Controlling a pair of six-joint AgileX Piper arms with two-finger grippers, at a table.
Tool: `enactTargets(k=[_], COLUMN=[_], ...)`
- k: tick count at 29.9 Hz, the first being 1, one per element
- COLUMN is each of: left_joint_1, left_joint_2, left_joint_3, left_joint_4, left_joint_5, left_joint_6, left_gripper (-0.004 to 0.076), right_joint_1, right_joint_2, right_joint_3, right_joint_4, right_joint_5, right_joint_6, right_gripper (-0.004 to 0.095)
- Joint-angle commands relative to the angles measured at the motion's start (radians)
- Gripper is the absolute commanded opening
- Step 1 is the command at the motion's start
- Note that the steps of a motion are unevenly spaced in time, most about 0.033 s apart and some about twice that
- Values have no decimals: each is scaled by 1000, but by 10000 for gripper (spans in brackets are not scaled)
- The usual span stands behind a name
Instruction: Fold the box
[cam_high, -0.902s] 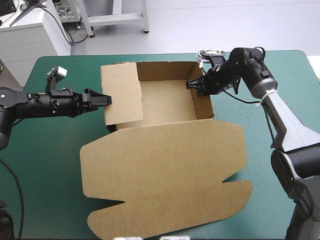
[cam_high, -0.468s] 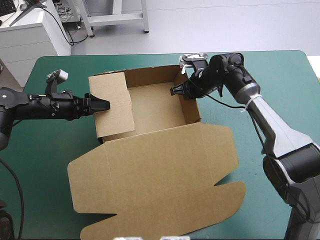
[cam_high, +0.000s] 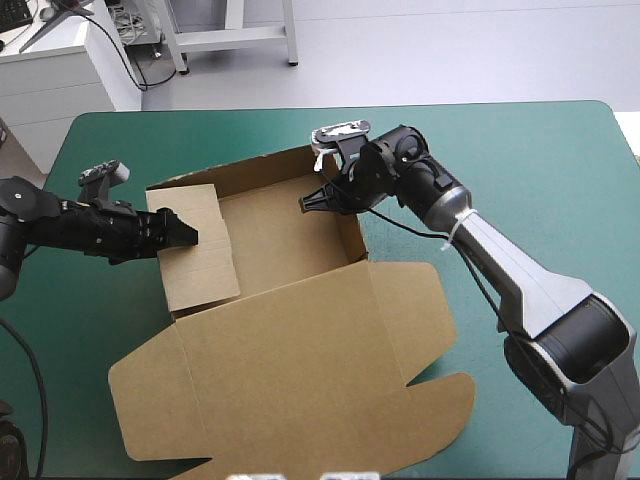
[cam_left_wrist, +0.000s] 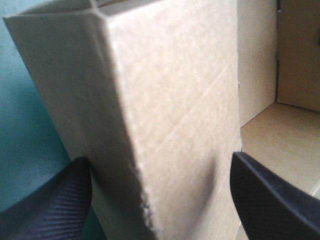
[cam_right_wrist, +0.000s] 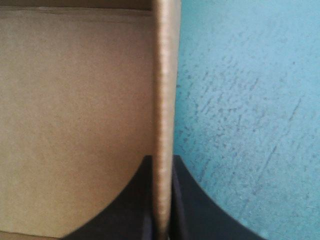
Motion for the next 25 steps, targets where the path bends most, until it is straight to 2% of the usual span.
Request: enactTargets(k=[1, 7, 11, 15, 21, 25], left_joint_1=[-6, -115, -199, -246, -298, -342], left_joint_2=[-32, -32, -32, -32, -32, -32], left_joint_3=[-32, -32, -32, -32, -32, -32], left_joint_4=[-36, 95, 185, 183, 243, 273], left_joint_5=[69, 56, -7, -81, -151, -221], left_joint_6=[-59, -134, -222, -232, -322, -383], left_gripper=[507, 507, 507, 505, 367, 309], right_joint_1=[34, 32, 27, 27, 27, 25], right_joint_2=[-62, -62, -62, -62, -62, -62], right_joint_3=[-67, -113, -119, -119, -119, -119], right_joint_4=[0, -19, -61, -79, -81, -83], right_joint_5=[-68, -20, 52, 96, 113, 138], right_joint_6=[46, 81, 89, 89, 123, 132], right_gripper=[3, 3, 3, 1, 1, 1])
